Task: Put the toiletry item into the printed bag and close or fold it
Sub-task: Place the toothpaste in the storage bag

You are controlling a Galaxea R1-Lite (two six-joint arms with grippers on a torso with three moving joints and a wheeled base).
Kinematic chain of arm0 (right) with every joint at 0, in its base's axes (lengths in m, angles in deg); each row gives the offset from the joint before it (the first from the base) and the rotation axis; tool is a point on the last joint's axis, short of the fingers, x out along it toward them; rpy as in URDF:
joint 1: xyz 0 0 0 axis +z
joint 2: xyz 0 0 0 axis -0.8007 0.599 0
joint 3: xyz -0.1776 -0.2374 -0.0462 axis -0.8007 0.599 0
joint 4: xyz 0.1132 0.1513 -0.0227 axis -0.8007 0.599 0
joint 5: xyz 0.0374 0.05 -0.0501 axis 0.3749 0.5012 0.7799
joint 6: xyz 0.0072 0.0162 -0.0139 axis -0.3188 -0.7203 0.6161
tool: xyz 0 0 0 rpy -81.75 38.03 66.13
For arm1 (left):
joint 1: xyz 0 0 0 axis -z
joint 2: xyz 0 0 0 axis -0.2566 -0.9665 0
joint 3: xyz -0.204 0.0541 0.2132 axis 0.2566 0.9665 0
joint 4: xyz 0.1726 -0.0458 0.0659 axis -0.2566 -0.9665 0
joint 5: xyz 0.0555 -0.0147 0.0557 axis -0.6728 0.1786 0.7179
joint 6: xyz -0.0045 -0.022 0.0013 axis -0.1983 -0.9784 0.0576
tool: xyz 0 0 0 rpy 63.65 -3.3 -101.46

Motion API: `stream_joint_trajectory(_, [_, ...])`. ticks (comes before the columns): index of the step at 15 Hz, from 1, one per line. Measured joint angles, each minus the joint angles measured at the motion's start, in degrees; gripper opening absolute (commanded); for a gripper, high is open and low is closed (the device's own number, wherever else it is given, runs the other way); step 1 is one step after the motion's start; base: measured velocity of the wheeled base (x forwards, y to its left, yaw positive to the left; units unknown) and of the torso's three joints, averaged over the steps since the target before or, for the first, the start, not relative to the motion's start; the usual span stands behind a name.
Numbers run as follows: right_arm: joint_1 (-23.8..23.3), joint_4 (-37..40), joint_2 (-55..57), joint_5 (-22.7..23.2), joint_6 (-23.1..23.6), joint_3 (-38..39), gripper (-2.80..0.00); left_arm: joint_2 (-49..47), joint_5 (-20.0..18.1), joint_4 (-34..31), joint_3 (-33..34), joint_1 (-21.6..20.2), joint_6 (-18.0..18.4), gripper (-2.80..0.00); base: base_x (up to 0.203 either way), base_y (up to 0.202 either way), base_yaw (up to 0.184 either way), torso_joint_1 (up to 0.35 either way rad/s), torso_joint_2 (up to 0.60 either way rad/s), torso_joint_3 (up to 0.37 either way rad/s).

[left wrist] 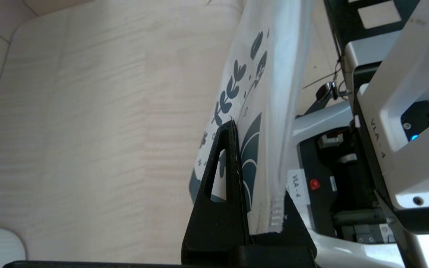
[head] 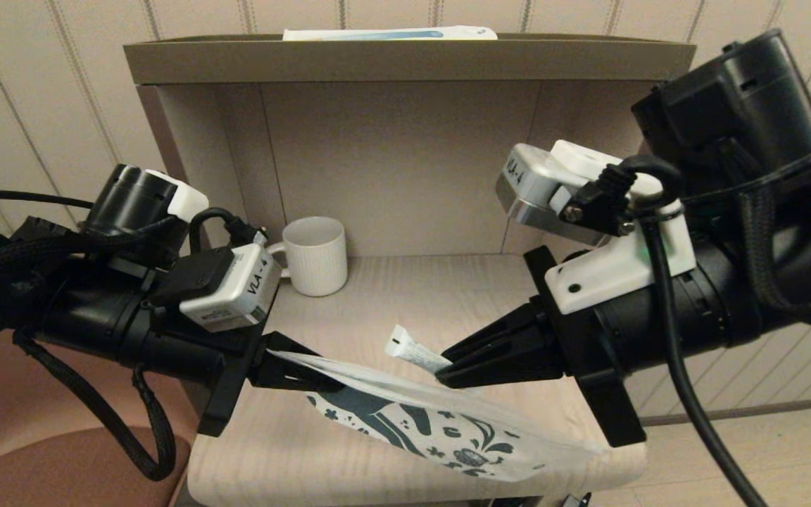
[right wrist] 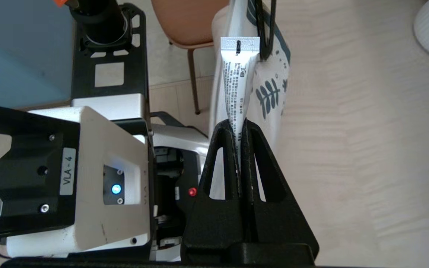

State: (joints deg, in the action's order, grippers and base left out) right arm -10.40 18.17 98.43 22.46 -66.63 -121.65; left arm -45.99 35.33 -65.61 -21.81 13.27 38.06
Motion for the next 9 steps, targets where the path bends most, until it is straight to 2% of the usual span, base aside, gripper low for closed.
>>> stream_joint_trajectory(9, [-0.1, -4.0, -0.8, 0.1, 0.0, 5.9, -2.80, -0.1, -1.1, 0.1, -0.2, -0.4, -0.1, -2.80, 0.000, 0.000, 0.000, 0.000, 0.00, 0.000])
